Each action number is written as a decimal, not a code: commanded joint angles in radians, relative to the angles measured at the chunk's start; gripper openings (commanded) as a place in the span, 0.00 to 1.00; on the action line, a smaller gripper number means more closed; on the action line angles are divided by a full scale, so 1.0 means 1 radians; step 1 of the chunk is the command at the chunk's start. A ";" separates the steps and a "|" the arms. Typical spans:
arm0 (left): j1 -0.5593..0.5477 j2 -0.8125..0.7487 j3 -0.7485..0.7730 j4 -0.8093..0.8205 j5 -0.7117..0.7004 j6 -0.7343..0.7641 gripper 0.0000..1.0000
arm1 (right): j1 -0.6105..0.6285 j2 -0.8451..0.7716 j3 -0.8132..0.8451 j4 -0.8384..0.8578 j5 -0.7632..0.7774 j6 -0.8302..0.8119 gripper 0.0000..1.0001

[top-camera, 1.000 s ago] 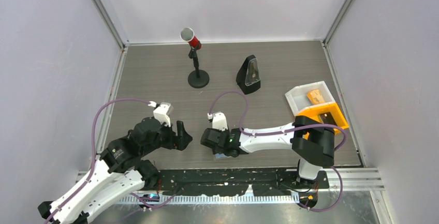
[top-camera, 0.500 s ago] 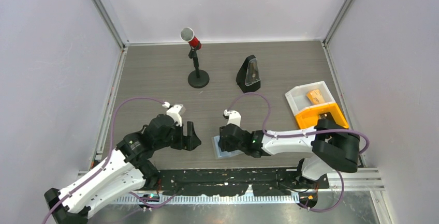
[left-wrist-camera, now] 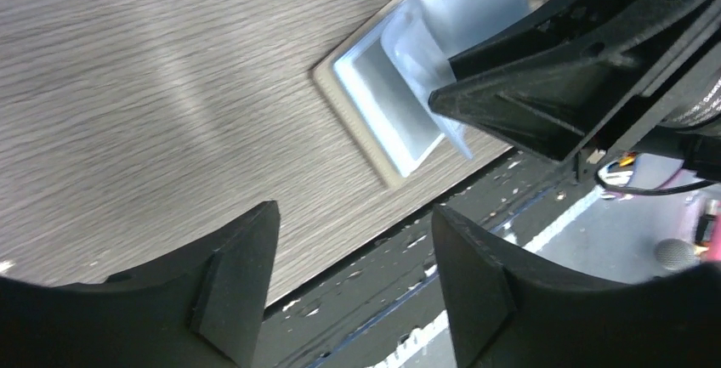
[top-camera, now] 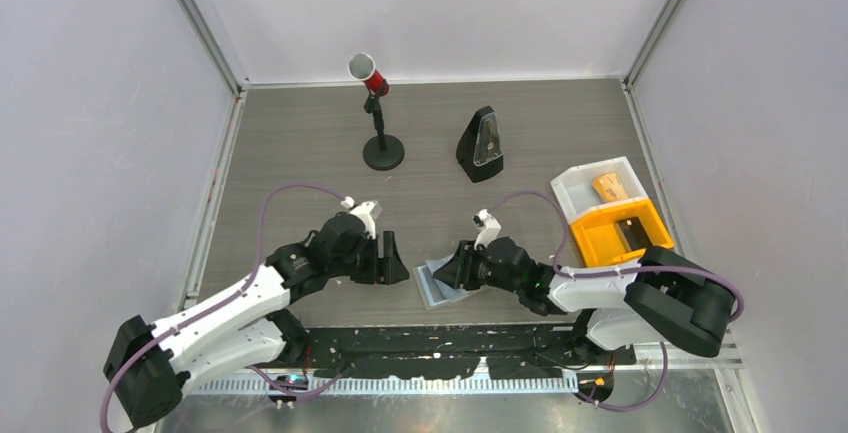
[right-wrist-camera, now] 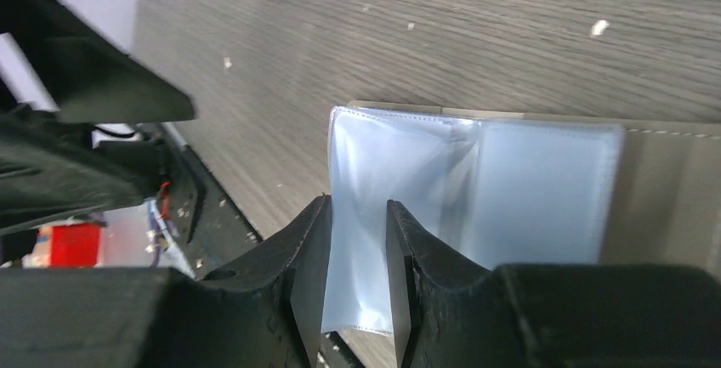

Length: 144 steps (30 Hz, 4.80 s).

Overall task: Take the credit cards out of the card holder
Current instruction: Remove the credit card from the card holder.

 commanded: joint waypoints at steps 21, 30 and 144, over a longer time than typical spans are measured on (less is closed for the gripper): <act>-0.004 0.423 0.008 0.520 0.224 -0.148 0.19 | -0.061 -0.080 -0.078 0.218 -0.175 0.071 0.42; -0.007 0.528 -0.010 0.703 0.340 -0.212 0.19 | -0.067 -0.171 -0.050 -0.016 -0.111 0.041 0.58; 0.175 -0.317 -0.044 -0.088 -0.029 0.029 0.57 | 0.289 0.321 0.624 -0.925 0.401 0.059 0.64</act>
